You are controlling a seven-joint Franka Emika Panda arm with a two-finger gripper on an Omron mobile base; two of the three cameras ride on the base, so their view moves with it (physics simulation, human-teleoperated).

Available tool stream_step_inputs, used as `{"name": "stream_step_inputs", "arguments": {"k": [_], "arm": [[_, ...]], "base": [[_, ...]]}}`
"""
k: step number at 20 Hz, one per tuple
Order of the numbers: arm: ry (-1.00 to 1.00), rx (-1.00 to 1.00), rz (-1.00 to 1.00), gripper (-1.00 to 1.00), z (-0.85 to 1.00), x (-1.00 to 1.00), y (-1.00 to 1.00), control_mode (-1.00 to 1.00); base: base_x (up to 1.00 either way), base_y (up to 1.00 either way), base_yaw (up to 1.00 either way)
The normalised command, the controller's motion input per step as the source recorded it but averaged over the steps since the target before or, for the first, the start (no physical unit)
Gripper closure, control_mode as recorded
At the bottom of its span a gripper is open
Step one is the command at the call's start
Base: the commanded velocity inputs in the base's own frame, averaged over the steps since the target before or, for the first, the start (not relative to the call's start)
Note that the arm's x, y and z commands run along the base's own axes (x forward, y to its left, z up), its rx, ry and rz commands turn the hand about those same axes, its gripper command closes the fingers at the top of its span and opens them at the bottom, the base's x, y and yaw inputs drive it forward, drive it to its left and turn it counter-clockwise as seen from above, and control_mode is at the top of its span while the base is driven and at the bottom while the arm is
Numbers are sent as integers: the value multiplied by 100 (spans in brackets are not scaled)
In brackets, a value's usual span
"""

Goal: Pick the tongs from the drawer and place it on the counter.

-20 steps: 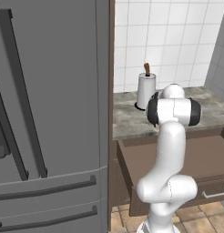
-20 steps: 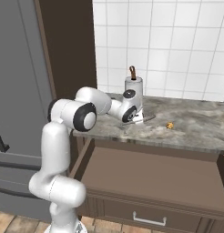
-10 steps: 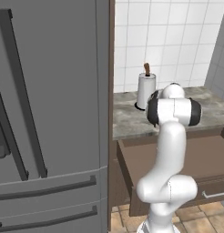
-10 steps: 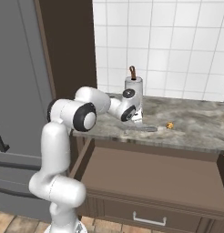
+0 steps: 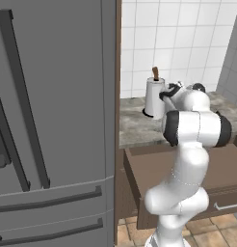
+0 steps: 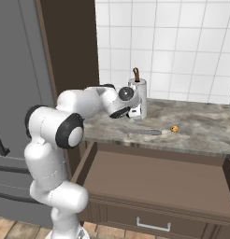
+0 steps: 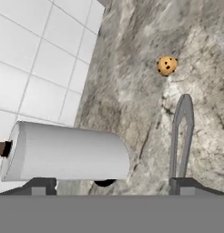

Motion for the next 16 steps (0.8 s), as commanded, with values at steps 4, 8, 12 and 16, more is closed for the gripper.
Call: {"name": "stream_step_inputs", "arguments": {"k": [4, 8, 12, 16], "arm": [[-14, -15, 15, -100, 11, -100, 62, -100], [0, -20, 24, -100, 3, -100, 64, -100], [6, -16, 33, -100, 11, -100, 56, -100], [20, -13, 31, -100, 56, -100, 60, -100]], "base": [[0, 0, 0], [0, 0, 0], [0, 0, 0], [0, 0, 0]]}}
